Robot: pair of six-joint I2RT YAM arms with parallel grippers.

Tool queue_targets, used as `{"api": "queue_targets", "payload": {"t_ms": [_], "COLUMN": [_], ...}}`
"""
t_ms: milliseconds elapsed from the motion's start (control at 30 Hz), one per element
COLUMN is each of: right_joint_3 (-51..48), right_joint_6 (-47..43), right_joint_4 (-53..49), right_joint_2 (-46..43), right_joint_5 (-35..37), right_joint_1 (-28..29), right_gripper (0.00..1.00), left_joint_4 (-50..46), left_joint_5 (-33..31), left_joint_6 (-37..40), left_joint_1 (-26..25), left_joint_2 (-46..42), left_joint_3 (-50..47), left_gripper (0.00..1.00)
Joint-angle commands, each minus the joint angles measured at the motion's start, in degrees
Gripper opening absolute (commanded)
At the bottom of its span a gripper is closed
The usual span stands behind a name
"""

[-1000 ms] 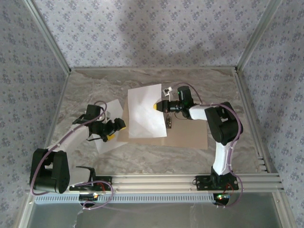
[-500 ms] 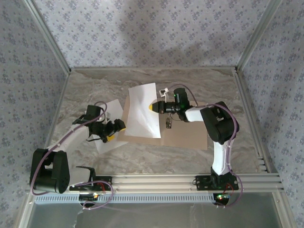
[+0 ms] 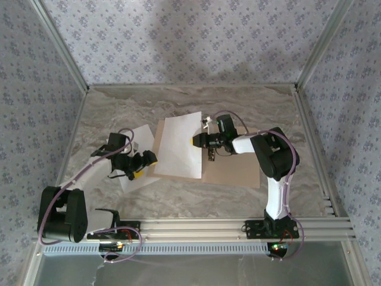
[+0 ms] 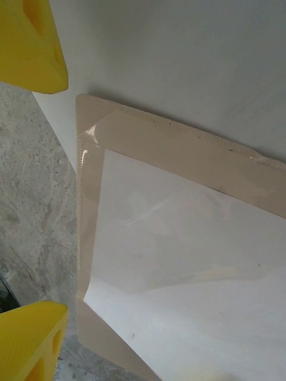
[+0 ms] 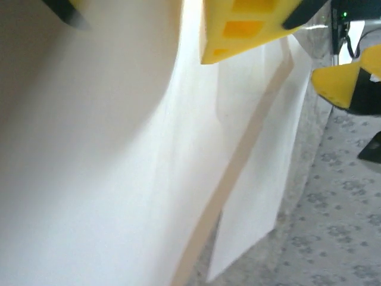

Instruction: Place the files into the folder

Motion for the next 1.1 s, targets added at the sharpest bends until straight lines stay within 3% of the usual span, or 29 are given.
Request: {"api": "queue_targets", "payload": {"t_ms": [0, 400, 567, 800, 1067], "right_joint_3": [3.23, 9.97, 14.06, 16.99, 16.17], "right_joint_6": [-4.46, -1.53, -0.42, -0.07, 0.08], "right_joint_4": [-7.38, -7.21, -7.18, -8.5, -8.84], "right_joint_2": [-1.0, 4.78, 7.11, 8.86, 9.09], "right_joint_5": [2.48, 0.47, -0.58, -1.34, -1.05], "right_joint_1": [0.26, -2.45, -3.42, -3.86, -3.79], "right_gripper": [0.28, 0.48, 0.5, 0.48, 0.33], "left_joint_4": [-0.49, -1.58, -2.13, -2.59, -2.46], "left_joint_5": [0.84, 0.85, 0.62, 0.35, 0.31], "left_joint_6": [0.74, 0.64, 0.85, 1.07, 1.06], "left_joint_1": [0.36, 0.31, 0.31, 0.4, 0.4], "left_joint_2": [-0.4, -1.19, -0.88, -0.7, -0.62], "left_joint_3": [0.01, 0.06, 0.6, 0.95, 0.83], "left_gripper": [0.9, 0.9, 0.9, 0.9, 0.9]}}
